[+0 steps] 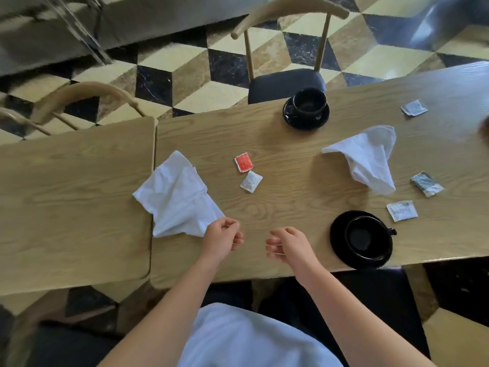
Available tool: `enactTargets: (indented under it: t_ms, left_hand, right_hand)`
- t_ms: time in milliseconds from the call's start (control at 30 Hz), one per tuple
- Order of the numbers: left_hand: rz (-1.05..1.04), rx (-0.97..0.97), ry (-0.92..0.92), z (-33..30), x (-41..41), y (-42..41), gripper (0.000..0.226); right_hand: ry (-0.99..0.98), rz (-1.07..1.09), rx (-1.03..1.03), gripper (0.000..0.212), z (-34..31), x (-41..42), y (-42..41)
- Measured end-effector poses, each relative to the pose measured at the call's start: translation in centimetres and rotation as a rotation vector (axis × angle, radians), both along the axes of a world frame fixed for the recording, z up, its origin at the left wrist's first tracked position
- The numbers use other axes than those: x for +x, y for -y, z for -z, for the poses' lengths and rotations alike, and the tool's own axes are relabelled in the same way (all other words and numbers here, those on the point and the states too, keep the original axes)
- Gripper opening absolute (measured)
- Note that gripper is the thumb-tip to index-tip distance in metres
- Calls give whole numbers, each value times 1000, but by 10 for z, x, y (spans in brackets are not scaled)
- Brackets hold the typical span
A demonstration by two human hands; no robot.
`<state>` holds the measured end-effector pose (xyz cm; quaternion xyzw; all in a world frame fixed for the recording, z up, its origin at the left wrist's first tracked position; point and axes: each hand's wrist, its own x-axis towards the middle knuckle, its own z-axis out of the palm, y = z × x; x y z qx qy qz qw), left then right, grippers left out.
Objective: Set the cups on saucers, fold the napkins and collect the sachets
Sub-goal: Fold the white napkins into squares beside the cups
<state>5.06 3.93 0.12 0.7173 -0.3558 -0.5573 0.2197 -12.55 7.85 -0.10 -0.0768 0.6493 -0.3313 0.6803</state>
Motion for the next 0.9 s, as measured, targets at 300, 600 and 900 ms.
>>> enactTargets:
  t_ms: [300,600,900]
  left_hand:
    - [-379,122,-38,23,132,-51,9]
    - [-431,160,-191,49,195,-32,13]
    - [-361,154,-123,49,203,16,42]
  right_hand:
    - [-39,-241,64,12,21,72,-6]
    - [-218,-354,58,40,14,153,43]
    - [-401,-362,-120,82,14,200,101]
